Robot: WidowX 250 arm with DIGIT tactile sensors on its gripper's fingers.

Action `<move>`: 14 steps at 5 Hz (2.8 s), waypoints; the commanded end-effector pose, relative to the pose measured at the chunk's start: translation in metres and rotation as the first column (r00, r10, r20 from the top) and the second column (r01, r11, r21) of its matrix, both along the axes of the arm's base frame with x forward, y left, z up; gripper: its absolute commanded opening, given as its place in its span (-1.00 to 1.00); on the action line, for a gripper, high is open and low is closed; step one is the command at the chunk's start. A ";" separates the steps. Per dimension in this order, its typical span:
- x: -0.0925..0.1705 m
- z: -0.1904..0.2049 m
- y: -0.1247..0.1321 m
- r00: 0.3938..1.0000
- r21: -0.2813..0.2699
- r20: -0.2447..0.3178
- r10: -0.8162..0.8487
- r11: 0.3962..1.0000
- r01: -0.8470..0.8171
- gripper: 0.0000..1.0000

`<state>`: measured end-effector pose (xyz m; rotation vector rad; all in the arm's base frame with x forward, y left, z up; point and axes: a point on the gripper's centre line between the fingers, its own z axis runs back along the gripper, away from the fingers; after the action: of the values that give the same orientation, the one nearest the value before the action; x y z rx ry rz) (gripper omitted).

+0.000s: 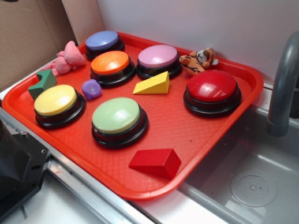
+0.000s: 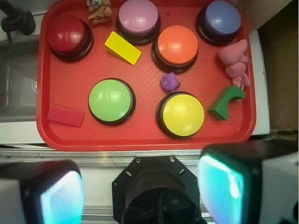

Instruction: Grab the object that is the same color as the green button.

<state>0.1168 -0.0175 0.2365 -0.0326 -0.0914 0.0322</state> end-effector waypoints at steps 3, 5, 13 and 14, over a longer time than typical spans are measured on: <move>0.015 -0.018 0.034 0.969 -0.120 0.010 0.247 0.962 -0.244 1.00; 0.025 -0.057 0.083 0.861 -0.094 0.034 0.508 0.859 -0.503 1.00; 0.057 -0.206 0.165 0.622 -0.066 0.020 0.783 0.622 -0.780 1.00; 0.058 -0.214 0.164 0.614 -0.069 0.010 0.789 0.613 -0.787 1.00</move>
<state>0.1742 0.1401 0.0150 -0.0521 -0.0979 0.9449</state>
